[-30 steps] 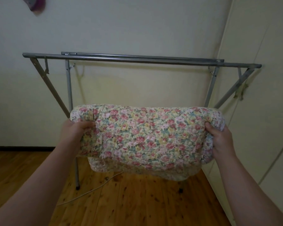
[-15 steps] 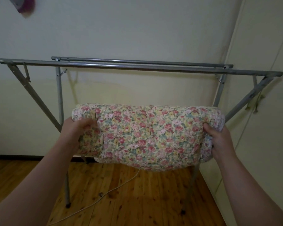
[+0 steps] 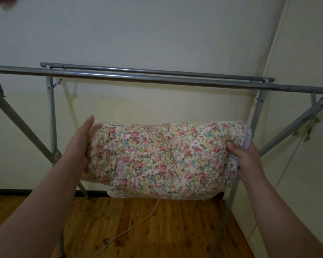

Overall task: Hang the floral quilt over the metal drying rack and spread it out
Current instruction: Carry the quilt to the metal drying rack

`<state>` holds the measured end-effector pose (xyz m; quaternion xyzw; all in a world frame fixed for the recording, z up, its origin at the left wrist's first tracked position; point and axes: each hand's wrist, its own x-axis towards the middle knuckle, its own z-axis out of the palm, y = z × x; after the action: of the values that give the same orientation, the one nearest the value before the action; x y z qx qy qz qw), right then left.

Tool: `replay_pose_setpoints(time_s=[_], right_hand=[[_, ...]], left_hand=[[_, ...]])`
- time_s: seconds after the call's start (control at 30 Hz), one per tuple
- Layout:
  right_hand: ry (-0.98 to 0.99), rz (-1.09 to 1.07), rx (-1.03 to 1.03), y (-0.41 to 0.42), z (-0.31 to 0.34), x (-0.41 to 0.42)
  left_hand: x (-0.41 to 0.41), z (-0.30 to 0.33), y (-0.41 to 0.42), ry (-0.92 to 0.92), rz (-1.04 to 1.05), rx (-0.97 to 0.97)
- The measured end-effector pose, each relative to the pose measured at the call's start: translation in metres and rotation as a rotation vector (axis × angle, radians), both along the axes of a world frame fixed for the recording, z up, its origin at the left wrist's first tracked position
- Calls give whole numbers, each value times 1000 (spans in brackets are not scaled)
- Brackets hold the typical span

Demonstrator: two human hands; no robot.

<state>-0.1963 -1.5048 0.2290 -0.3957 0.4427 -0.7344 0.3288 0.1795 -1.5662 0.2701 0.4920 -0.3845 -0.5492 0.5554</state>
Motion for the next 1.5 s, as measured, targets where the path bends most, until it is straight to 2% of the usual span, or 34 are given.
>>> replay_pose_setpoints(time_s=[0.1,0.4,0.63,0.8,0.93,1.17,1.33,1.5], right_hand=[[48,-8,-5,-28,7,4],[139,-57,-30,-102,13,11],[171,-50,20,-124,9,9],[195,-40,37,-137,4,5],[204,-44,44,-145,4,-5],[115,-85,113,-153,8,-41],[119,-185,269,-157,8,-64],[91,-303,472,-171,3,-81]], left_hand=[[7,7,-37,35,-47,59],[28,15,-131,-80,-191,168],[22,7,-162,-102,-352,239],[3,9,-169,-175,-282,283],[-6,16,-172,-203,-160,211],[-32,33,-166,-85,-84,-14],[-48,39,-163,-23,-80,-248],[-59,39,-164,37,-146,-353]])
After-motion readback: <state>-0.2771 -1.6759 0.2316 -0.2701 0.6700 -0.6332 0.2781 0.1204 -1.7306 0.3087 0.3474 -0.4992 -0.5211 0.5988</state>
